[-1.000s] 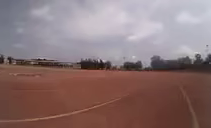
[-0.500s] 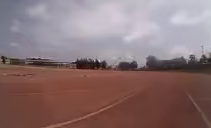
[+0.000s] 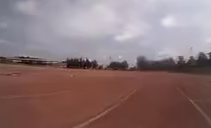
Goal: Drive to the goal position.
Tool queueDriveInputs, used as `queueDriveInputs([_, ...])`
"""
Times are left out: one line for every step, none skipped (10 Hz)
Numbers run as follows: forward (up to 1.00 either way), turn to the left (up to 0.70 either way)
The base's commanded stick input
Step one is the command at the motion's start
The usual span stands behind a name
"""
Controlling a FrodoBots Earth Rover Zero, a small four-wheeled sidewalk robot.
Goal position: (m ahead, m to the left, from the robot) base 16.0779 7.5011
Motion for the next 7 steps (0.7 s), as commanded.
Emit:
queueDriveInputs([0.7,0.0])
queueDriveInputs([0.7,0.0])
queueDriveInputs([0.7,0.0])
queueDriveInputs([0.7,0.0])
queueDriveInputs([0.7,0.0])
queueDriveInputs([0.7,0.0])
queueDriveInputs([0.7,0.0])
